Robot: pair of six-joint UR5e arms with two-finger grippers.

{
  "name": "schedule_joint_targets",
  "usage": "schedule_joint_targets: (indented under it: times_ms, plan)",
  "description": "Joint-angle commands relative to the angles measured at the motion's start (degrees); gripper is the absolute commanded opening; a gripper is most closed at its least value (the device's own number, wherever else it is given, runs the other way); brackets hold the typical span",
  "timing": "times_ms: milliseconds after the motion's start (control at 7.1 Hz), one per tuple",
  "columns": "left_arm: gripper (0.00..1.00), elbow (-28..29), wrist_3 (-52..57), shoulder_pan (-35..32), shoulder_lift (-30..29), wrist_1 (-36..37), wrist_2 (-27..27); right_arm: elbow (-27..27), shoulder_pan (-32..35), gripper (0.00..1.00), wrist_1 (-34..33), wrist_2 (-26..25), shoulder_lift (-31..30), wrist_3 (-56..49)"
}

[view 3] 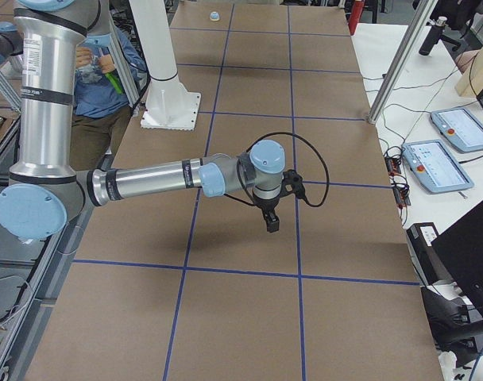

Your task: Place and press bell with both arms

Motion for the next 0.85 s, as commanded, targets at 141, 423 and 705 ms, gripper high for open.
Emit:
schedule_joint_targets:
  times_ms: [141, 423, 705]
  plan:
    - [1.0, -0.6, -0.1, 0.1, 0.7, 0.0, -0.1, 1.8, 2.3, 1.0, 0.1, 0.4, -4.9, -0.1]
    - [1.0, -0.4, 0.2, -0.2, 3.2, -0.3, 0.3, 3.0, 2.3, 1.0, 0.0, 0.4, -6.6, -0.1]
    - [1.0, -1.5, 0.2, -0.4, 3.8, -0.4, -0.4, 4.0, 2.6, 1.0, 0.3, 0.1, -7.7, -0.2]
